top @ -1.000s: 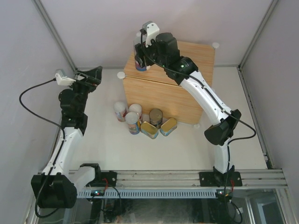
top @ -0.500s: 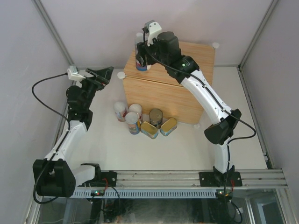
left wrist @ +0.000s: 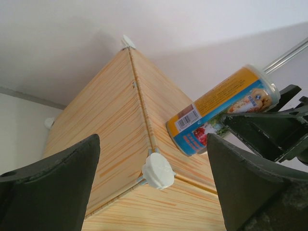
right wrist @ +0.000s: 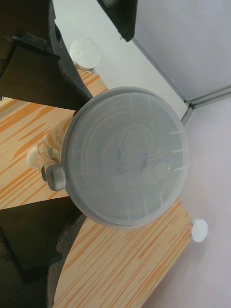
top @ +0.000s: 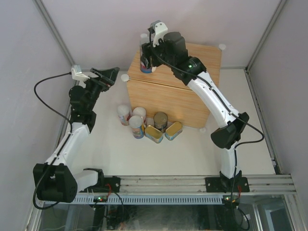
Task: Place and organize the canned foods onto the counter
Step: Place the canned food on the counter.
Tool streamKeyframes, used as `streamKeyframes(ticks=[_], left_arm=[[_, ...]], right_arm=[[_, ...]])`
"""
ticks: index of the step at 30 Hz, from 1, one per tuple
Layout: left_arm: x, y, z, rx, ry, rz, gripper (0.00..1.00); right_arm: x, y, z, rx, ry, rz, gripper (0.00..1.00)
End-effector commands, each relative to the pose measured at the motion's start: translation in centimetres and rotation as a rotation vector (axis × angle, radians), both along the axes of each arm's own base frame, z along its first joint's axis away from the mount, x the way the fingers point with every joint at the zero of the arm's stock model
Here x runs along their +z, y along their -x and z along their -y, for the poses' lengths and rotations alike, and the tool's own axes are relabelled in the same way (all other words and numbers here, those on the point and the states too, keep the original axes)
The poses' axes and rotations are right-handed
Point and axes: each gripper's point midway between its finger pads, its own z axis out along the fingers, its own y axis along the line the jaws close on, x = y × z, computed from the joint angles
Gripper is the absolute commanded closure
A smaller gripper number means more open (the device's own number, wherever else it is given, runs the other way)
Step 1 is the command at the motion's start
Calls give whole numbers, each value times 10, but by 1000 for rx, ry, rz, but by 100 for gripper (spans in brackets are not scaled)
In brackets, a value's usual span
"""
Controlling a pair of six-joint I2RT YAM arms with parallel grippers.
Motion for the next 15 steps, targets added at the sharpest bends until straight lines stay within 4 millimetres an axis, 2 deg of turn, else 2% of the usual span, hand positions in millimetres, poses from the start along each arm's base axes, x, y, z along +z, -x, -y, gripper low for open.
streamKeyframes(ticks=[1, 6, 15], left_arm=[[55, 9, -4, 29, -39, 121, 4], [69, 10, -5, 40, -75, 136, 4], [84, 14, -5, 41, -115, 160, 4]], right_arm=[[63, 3, 9, -6, -123, 122, 32], [63, 4, 8, 6, -128, 121, 26], [68, 10, 8, 17, -137, 125, 25]])
